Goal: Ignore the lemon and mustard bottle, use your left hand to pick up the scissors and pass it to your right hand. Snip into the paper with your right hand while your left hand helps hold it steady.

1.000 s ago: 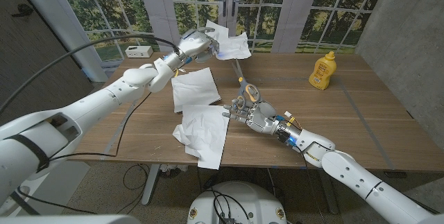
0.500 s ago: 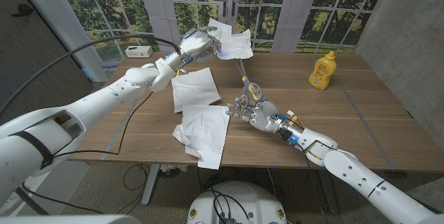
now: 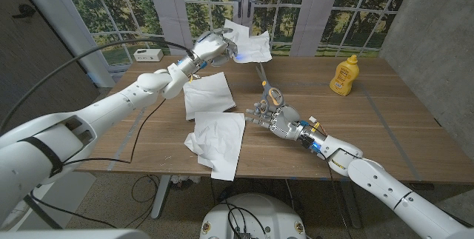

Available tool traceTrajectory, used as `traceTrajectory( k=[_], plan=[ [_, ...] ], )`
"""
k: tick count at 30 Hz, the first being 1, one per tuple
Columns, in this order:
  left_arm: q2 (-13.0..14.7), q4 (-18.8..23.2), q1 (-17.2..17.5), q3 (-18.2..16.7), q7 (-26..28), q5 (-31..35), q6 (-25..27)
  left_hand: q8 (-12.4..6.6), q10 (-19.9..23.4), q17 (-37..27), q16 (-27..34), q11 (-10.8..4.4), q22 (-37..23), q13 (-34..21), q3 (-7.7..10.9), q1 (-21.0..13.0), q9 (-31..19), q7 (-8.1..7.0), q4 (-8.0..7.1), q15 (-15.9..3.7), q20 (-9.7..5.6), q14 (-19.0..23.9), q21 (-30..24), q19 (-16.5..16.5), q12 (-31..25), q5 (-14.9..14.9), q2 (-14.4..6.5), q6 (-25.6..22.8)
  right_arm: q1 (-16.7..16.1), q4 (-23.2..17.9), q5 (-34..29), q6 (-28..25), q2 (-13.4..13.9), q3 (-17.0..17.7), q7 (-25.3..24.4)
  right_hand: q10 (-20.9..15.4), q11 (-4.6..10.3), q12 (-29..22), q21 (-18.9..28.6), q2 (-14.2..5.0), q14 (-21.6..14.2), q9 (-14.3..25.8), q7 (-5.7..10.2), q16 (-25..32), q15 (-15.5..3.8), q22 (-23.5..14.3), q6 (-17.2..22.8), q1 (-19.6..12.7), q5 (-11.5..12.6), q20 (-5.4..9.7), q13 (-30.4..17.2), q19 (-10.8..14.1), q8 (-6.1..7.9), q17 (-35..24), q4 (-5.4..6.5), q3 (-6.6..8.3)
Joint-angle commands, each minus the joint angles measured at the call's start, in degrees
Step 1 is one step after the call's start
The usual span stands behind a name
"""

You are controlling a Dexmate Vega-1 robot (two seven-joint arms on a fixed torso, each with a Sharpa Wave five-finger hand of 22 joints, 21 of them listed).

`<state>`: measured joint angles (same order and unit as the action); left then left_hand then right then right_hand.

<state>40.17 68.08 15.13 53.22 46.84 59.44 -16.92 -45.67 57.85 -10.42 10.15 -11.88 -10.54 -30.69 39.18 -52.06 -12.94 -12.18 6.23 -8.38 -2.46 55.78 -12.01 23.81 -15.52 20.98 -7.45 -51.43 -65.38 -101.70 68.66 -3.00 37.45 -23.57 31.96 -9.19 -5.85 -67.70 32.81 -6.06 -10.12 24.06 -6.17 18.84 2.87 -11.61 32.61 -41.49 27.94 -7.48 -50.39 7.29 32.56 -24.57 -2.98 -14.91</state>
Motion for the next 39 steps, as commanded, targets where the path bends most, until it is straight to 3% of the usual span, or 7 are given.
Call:
traceTrajectory(
  k=[1, 39],
  plan=[
    [-0.8, -2.0, -1.4, 1.4, 1.3, -0.4, -0.3, -0.26, -0.2, 0.0, 0.1, -0.27, -0.1, 0.0, 0.3, -0.2, -0.1, 0.11, -0.15, -5.22, -7.51, -0.4, 0.0, -0.1, -3.0, 0.0, -0.8, 0.5, 0.7, 1.0, 0.0, -0.5, -0.4, 0.5, -0.4, -0.2, 0.15, -0.4, 0.0, -0.2, -0.4, 0.3, -0.61, 0.0, 0.13, -0.1, 0.0, 0.2, 0.0, -0.13, -0.2, 0.3, -0.29, -0.3, -0.29, -0.11],
    [-0.4, 0.1, -1.5, 2.5, 0.9, 0.7, 0.0, -0.78, -0.4, 0.0, 0.1, -0.29, -0.1, 0.9, 0.89, -0.2, 0.2, 0.11, -0.01, -5.21, -7.36, 0.1, 0.0, 0.1, -4.0, -0.7, -0.7, 0.5, -0.2, 1.2, -0.6, -0.1, 0.3, 2.0, -1.8, 0.1, -0.26, -0.7, -0.1, -0.36, -0.7, 0.5, -0.94, 0.0, 0.4, 0.0, 0.1, 0.1, -0.2, 0.07, -0.1, 0.9, -0.8, -0.4, -0.5, 0.09]
  ],
)
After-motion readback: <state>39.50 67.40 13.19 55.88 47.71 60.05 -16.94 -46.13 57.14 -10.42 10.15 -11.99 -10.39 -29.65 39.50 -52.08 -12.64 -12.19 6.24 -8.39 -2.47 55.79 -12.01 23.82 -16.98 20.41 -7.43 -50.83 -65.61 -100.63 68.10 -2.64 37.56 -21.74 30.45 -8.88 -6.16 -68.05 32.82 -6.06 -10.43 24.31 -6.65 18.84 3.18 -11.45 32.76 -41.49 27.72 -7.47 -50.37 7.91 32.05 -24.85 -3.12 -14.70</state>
